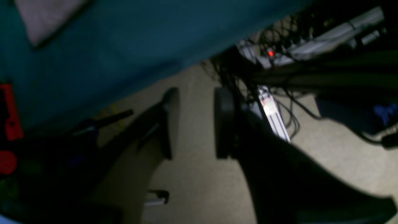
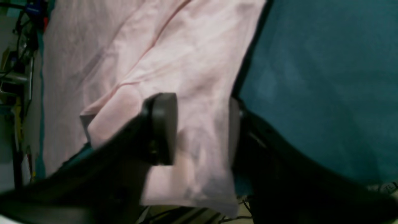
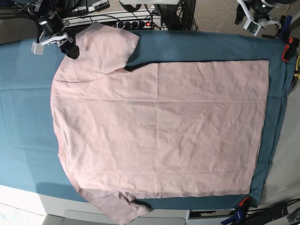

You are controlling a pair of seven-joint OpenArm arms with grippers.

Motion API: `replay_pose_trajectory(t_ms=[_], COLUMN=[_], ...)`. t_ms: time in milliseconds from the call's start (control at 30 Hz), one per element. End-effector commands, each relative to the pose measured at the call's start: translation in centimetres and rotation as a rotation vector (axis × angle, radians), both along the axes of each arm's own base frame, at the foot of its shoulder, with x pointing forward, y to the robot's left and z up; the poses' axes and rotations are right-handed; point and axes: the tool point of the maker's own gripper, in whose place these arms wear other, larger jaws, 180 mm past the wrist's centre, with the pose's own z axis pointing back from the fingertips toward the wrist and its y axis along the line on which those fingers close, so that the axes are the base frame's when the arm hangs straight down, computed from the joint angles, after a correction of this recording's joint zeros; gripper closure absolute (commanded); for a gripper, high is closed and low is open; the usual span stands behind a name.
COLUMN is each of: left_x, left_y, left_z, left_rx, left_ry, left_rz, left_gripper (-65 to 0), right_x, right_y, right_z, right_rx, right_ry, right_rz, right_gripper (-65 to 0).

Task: Fold the T-shirt properly
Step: 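Grasp the pink shirt's shoulder edge with the right gripper, then move the left gripper to the shirt's hem corner and grasp it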

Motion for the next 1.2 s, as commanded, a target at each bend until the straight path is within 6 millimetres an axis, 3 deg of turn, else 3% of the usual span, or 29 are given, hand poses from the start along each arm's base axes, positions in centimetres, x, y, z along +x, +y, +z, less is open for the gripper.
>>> replay_pose_trajectory(t_ms=[0, 67, 100, 467, 800, 933, 1167], left_x=[0.4, 0.8, 1.1, 5.7, 8.9, 9.7, 10.6], left_y=[0.0, 0.1, 0.2, 2.5, 10.2, 12.2, 14.9], left_z=[0.5, 0.6, 0.7, 1.1, 1.6, 2.2, 0.5], left_rx=[-0.002, 0.007, 0.016, 0.038, -0.162, -0.26, -0.416], left_ry=[-0.028, -0.041, -0.05, -0.078, -0.062, -0.07, 0.001], left_rz=[-0.002, -0.002, -0.006, 0.153, 0.417, 0.46, 0.566], left_gripper=[-19.8, -19.9, -19.9, -21.1, -21.1, -21.1, -18.9], right_x=[-0.9, -0.9, -1.0, -1.5, -1.5, -1.6, -1.5], right_y=[0.0, 0.1, 0.0, -0.3, -0.3, -0.6, -0.8], right_z=[-0.5, -0.5, -0.6, -1.2, -1.2, -1.3, -1.2], right_rx=[-0.011, -0.012, -0.017, -0.052, -0.055, -0.072, -0.077], right_ry=[0.048, 0.049, 0.056, 0.09, 0.092, 0.104, 0.103], right_rz=[0.022, 0.023, 0.025, 0.034, 0.035, 0.042, 0.044], right_gripper=[-16.6, -2.3, 0.0, 0.0, 0.0, 0.0, 0.0])
